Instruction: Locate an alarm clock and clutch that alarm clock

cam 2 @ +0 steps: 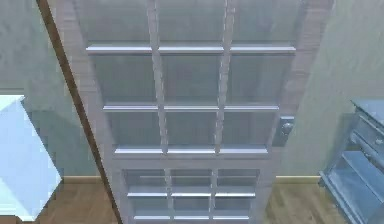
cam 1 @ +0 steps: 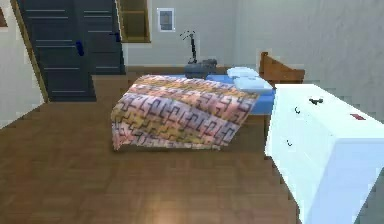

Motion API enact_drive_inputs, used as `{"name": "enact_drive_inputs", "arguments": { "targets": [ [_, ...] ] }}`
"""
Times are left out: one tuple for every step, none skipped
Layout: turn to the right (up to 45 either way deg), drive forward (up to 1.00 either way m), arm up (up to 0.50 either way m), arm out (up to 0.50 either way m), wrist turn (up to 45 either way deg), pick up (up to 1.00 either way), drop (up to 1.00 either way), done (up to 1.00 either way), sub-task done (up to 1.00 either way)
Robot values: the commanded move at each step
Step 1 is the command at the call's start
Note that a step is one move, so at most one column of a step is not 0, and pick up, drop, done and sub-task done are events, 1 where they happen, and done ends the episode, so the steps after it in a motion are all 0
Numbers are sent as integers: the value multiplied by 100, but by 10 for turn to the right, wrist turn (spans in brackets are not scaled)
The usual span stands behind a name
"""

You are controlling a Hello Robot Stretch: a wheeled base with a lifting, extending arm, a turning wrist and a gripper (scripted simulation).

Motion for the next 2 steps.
{"name": "enact_drive_inputs", "arguments": {
  "targets": [
    [-330, 0, 0, 0, 0, 0, 0, 0, 0],
    [0, 75, 0, 0, 0, 0, 0, 0, 0]
  ]
}}
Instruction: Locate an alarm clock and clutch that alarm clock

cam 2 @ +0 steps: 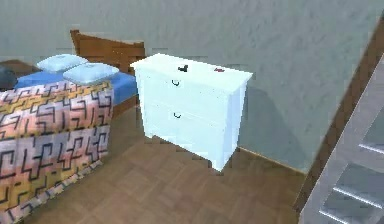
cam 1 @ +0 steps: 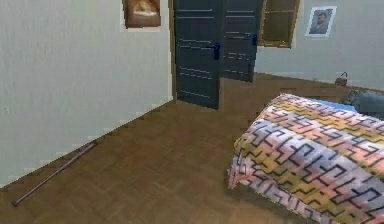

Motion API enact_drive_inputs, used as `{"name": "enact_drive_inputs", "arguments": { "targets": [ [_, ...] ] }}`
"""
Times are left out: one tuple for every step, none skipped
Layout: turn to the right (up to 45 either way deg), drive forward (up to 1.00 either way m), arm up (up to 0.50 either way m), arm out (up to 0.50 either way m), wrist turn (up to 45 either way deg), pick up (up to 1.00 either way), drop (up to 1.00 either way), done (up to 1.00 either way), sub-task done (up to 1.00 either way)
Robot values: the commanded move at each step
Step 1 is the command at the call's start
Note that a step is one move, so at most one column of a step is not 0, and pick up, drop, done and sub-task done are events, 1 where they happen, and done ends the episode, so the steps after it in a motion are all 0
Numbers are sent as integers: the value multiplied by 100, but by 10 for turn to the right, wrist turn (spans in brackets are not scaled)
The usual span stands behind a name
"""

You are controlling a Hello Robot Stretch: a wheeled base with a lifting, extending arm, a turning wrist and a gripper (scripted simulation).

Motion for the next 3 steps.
{"name": "enact_drive_inputs", "arguments": {
  "targets": [
    [-30, 0, 0, 0, 0, 0, 0, 0, 0],
    [-90, 0, 0, 0, 0, 0, 0, 0, 0],
    [0, 100, 0, 0, 0, 0, 0, 0, 0]
  ]
}}
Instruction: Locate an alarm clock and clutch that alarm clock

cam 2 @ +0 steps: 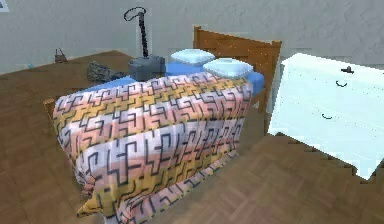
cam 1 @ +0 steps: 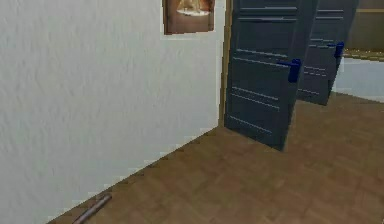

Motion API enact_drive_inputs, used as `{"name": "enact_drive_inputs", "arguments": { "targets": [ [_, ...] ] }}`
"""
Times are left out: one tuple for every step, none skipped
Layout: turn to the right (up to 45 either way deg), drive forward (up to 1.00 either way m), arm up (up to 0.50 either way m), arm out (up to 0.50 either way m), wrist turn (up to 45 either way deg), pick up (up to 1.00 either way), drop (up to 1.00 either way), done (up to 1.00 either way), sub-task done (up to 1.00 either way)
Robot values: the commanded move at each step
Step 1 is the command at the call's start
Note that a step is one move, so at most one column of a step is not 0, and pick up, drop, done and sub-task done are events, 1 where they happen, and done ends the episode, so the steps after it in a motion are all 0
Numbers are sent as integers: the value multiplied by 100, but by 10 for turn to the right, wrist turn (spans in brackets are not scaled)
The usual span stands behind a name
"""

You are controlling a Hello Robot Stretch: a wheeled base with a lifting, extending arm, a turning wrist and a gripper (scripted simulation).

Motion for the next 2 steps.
{"name": "enact_drive_inputs", "arguments": {
  "targets": [
    [0, 25, 0, 0, 0, 0, 0, 0, 0],
    [0, 20, 0, 0, 0, 0, 0, 0, 0]
  ]
}}
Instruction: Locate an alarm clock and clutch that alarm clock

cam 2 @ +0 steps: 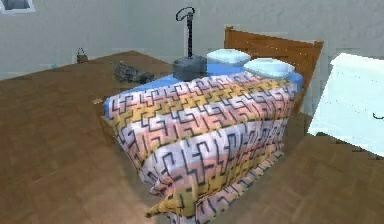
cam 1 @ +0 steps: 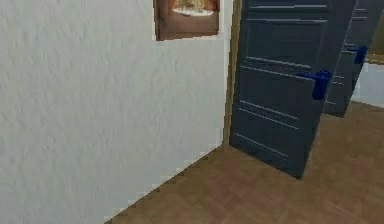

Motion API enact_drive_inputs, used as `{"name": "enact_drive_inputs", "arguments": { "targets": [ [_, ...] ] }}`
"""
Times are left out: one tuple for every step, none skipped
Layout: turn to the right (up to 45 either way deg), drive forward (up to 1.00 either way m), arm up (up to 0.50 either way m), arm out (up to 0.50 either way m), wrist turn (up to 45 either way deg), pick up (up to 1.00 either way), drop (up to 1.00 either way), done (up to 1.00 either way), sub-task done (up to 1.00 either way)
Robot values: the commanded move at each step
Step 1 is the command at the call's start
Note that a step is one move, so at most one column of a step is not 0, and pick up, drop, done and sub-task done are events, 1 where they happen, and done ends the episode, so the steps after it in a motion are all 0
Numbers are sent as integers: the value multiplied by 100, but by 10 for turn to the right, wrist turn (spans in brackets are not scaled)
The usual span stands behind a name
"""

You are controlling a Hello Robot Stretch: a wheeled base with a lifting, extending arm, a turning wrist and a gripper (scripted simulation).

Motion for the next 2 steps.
{"name": "enact_drive_inputs", "arguments": {
  "targets": [
    [390, 0, 0, 0, 0, 0, 0, 0, 0],
    [0, 100, 0, 0, 0, 0, 0, 0, 0]
  ]
}}
